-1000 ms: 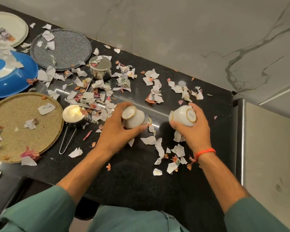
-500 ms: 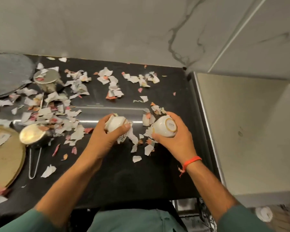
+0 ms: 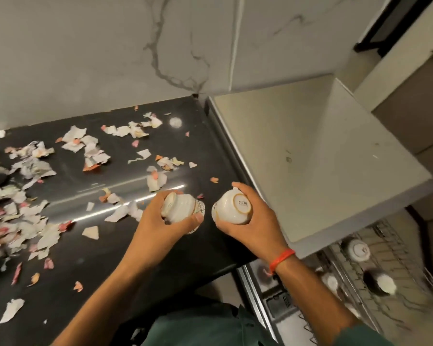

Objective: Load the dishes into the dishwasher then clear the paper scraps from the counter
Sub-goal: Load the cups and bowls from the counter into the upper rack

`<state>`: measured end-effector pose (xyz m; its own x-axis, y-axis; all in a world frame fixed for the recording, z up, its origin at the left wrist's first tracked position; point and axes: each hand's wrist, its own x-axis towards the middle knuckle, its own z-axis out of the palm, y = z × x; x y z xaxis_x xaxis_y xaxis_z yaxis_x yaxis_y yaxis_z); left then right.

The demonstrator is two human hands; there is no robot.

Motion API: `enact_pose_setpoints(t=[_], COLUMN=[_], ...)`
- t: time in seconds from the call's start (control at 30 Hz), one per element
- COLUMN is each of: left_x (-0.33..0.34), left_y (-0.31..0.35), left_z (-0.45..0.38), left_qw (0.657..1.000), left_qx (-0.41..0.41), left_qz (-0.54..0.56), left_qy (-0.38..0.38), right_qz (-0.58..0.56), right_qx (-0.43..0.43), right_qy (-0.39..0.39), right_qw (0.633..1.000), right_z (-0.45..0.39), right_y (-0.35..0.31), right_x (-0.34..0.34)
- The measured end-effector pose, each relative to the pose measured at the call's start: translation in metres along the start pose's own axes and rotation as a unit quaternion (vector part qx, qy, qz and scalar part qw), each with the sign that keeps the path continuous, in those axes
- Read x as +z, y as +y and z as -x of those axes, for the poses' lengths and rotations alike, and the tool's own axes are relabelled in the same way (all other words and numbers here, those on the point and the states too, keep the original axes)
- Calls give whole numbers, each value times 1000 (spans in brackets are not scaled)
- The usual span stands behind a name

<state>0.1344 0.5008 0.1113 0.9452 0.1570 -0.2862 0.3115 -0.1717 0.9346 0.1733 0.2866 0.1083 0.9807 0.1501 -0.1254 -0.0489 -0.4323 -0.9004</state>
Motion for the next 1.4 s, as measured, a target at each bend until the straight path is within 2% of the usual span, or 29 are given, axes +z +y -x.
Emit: enact_pose_setpoints(t=[0.17, 0.43, 0.7, 0.87, 1.23, 1.4], left_x=[63, 162, 233, 269, 313, 348], left_y=[10, 22, 19, -1, -26, -53], left_z=[19, 58, 94, 102, 67, 34], left_qw=[997, 975, 947, 923, 871, 874], left_qx=[20, 68, 51, -4, -76, -91], left_qz=[-27, -80, -132, -164, -241, -269], left_qy=[-75, -195, -287, -349, -422, -394], right_qz=[-39, -122, -186, -199, -214, -205], right_qx=[50, 126, 193, 226, 281, 313], right_qy=[63, 183, 258, 291, 328, 331], right_qw=[996, 967, 928, 908, 876, 866], right_z=[52, 143, 221, 254, 246, 217], right_y=[39, 103, 163, 191, 221, 238], right_x=[-51, -115, -158, -179, -188, -189])
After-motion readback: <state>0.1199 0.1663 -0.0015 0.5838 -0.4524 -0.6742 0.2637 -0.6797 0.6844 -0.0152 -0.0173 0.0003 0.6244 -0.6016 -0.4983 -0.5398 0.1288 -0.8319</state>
